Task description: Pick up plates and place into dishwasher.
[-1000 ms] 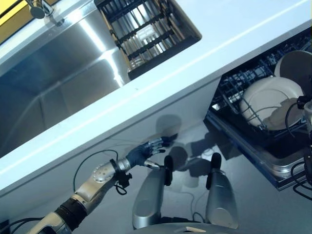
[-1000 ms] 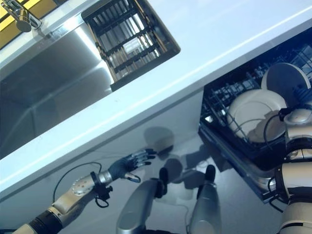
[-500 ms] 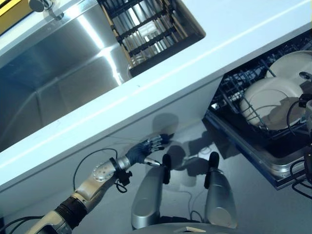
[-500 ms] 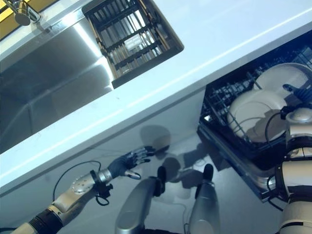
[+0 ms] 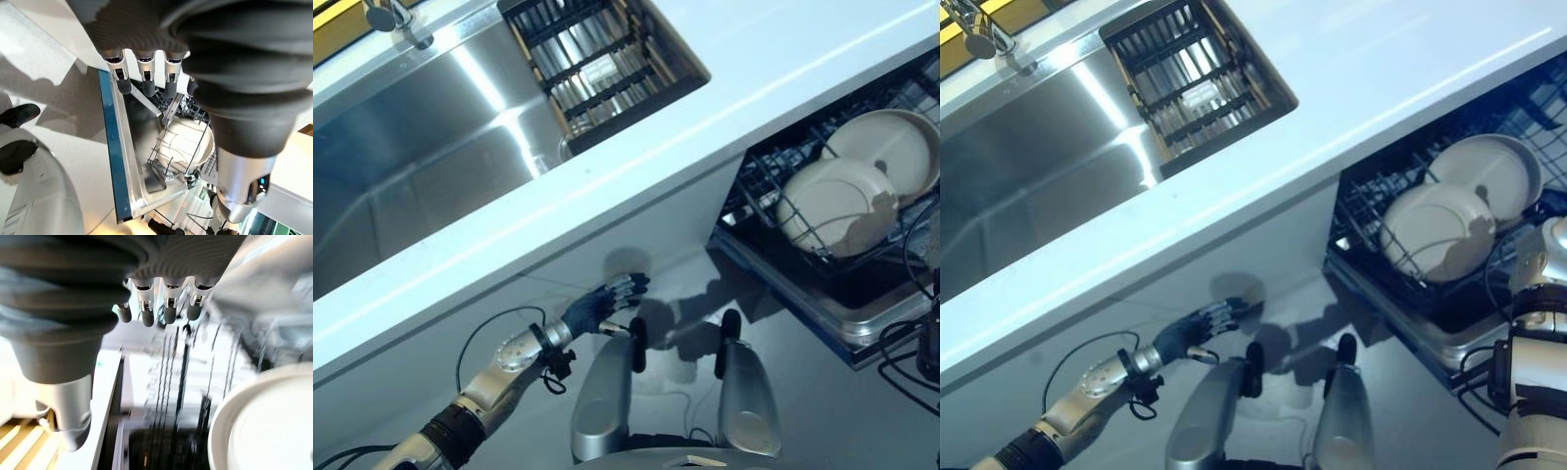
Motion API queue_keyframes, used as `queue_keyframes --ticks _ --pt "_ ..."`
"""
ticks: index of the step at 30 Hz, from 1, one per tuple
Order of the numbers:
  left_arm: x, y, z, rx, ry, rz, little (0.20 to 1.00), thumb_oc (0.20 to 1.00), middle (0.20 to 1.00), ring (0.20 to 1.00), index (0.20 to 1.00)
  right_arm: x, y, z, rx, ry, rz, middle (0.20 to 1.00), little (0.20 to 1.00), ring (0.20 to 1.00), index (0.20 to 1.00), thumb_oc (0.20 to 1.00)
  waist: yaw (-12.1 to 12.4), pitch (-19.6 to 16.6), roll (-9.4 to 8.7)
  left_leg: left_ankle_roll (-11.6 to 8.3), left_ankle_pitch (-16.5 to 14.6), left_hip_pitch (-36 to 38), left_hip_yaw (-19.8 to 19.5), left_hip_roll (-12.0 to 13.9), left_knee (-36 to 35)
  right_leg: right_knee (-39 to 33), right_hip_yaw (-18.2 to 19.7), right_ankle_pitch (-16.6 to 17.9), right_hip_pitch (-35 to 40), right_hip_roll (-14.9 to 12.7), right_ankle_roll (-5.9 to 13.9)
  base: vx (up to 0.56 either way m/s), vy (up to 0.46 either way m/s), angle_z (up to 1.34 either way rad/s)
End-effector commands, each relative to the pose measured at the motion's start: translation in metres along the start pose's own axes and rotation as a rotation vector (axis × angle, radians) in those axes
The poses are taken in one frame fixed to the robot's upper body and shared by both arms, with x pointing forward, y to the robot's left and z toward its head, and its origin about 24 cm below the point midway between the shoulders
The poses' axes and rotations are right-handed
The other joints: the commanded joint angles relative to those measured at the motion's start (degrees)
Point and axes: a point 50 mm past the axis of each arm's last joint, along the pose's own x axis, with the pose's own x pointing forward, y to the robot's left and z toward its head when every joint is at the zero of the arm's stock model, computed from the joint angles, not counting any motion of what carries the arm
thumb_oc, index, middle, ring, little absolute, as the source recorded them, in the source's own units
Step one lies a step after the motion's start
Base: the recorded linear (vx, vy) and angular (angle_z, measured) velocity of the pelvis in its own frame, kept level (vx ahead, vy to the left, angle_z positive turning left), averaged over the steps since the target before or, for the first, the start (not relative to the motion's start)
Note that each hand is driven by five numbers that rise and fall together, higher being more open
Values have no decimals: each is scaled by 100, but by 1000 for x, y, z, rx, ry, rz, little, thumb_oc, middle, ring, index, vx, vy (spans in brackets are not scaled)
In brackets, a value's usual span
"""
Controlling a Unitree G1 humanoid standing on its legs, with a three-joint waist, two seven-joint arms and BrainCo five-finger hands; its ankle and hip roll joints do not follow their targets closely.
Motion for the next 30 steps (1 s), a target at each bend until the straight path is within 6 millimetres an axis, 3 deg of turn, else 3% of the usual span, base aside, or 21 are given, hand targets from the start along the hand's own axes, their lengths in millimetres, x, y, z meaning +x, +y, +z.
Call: queue_keyframes --ticks 1,13,21,27,30 --pt "-7 -14 -8 -53 -52 20 1000 1000 1000 1000 1000 4 -26 -3 60 -14 -120 1000 1000 1000 1000 1000 43 -396 11 -236 194 -618 -245 267 92 407 -28 -586 155 -45 -180 5 -18 -19" --pt "1 -18 -3 -29 -60 2 1000 1000 1000 1000 1000 -2 -8 -32 214 196 81 1000 1000 1000 1000 1000 130 -252 252 -236 271 -714 -346 223 155 687 -169 -699 29 -126 -247 -13 1 -1" --pt "2 -24 -5 -40 -60 0 1000 1000 1000 1000 1000 1 -24 -33 171 211 -120 1000 1000 1000 1000 1000 185 -170 392 -186 115 -876 -420 167 506 1224 -197 -924 -214 -150 -332 -7 17 8" --pt "4 -31 -4 -39 -56 -18 1000 1000 1000 1000 1000 -2 -18 -39 120 233 -115 1000 1000 1000 1000 1000 231 -130 432 -143 32 -1037 -470 90 761 1603 -193 -1036 -438 -199 -376 -3 2 3" --pt "5 -34 -3 -35 -60 -21 1000 1000 1000 1000 1000 -7 -10 -47 161 284 -28 1000 1000 1000 1000 1000 247 -118 451 -129 41 -1047 -466 67 756 1677 -183 -1055 -508 -220 -371 -11 7 3"
